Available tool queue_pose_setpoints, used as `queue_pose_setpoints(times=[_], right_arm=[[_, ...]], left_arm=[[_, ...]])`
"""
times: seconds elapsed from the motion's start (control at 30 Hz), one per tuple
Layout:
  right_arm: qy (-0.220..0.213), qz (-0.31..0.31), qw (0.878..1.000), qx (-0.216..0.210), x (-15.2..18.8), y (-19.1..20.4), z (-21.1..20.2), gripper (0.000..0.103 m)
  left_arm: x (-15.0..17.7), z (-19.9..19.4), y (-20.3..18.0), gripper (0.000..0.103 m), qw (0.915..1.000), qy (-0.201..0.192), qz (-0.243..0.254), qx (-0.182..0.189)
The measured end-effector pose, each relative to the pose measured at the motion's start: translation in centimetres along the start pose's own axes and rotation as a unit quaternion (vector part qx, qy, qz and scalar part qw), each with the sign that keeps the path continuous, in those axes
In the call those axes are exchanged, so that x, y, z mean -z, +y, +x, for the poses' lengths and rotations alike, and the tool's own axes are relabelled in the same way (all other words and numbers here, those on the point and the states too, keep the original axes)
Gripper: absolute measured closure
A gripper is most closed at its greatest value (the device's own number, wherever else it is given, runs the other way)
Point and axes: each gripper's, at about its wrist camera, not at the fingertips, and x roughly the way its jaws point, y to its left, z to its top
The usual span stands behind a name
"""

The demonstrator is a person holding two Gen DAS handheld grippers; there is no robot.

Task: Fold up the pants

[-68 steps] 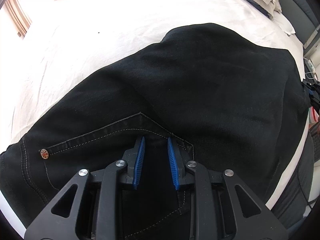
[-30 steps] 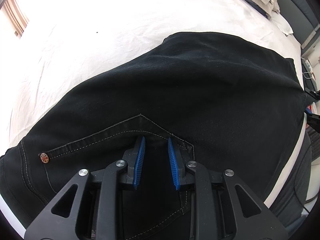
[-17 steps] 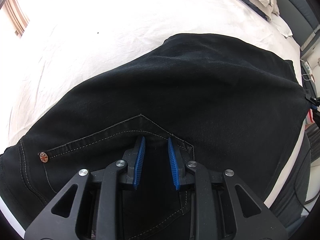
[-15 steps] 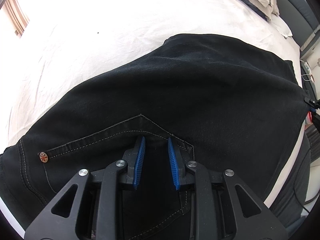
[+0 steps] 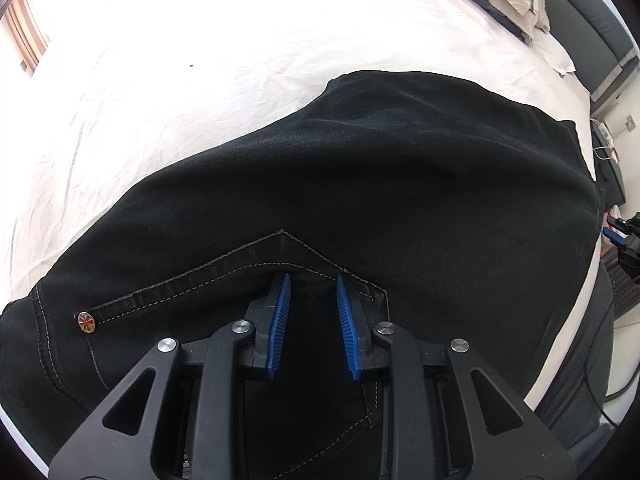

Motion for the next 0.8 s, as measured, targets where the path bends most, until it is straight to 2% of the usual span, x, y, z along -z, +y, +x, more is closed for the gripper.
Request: queue_pose_setpoints(times=[0.07, 0.13, 0.17, 0.23, 0.3, 0.33, 0.37, 0.43, 0.47, 0.53, 0.6, 0.63, 0.67, 0.73, 0.8], right_arm=[[-0.031, -0.013, 0.999, 0.005, -0.7, 0.4, -2.0, 0.081], [-0.054, -0.034, 0.998, -0.017, -1.6, 1.8, -3.2, 0.079], [-0.055, -0.053, 0.997, -0.032, -1.9, 2.9, -3.3, 0.075], [-0.033, -0.102, 0.992, -0.059, -1.8, 5.7, -2.3, 0.069], [0.000, -0.151, 0.984, -0.090, -1.1, 8.2, -0.4, 0.057], [0.016, -0.165, 0.981, -0.103, -1.0, 8.8, 0.8, 0.045], [0.030, -0.165, 0.981, -0.095, -0.9, 8.7, 2.2, 0.042], [0.051, -0.144, 0.988, -0.029, -1.3, 7.2, 4.7, 0.042], [0.057, -0.128, 0.990, -0.002, -1.7, 5.8, 5.7, 0.057], [0.050, -0.090, 0.995, 0.013, -2.5, 3.4, 5.8, 0.088], [0.019, -0.099, 0.994, 0.043, -3.0, 3.6, 4.2, 0.083], [0.000, -0.123, 0.990, 0.063, -3.1, 4.5, 3.3, 0.069], [-0.013, -0.152, 0.986, 0.066, -3.2, 5.9, 2.7, 0.062], [0.004, -0.216, 0.976, 0.034, -2.6, 9.6, 2.9, 0.061], [0.054, -0.286, 0.957, -0.005, -1.1, 13.5, 4.5, 0.061]], left_arm=[[0.1, 0.0, 0.1, 0.080, 1.0000, -0.002, 0.000, -0.001], [0.2, 0.0, 0.2, 0.080, 1.0000, -0.003, 0.001, 0.000], [0.2, -0.3, 0.2, 0.080, 1.0000, -0.004, 0.000, 0.001], [0.2, -0.5, 0.3, 0.080, 1.0000, -0.005, -0.002, 0.002], [0.3, -0.6, 0.4, 0.080, 1.0000, -0.007, -0.004, 0.001], [0.4, -0.6, 0.5, 0.080, 0.9999, -0.008, -0.006, 0.002], [0.5, -0.7, 0.6, 0.080, 0.9999, -0.009, -0.007, 0.003], [0.6, -0.8, 0.8, 0.080, 0.9999, -0.012, -0.010, 0.008], [0.7, -0.8, 1.0, 0.080, 0.9998, -0.013, -0.010, 0.010], [0.8, -0.9, 1.2, 0.080, 0.9998, -0.015, -0.011, 0.012], [1.0, -1.0, 1.5, 0.080, 0.9997, -0.018, -0.011, 0.013], [1.1, -1.1, 1.6, 0.080, 0.9996, -0.020, -0.011, 0.014], [1.1, -1.1, 1.7, 0.080, 0.9996, -0.021, -0.012, 0.015], [1.4, -1.2, 2.0, 0.080, 0.9994, -0.024, -0.016, 0.017], [1.6, -1.4, 2.2, 0.080, 0.9993, -0.027, -0.020, 0.018]])
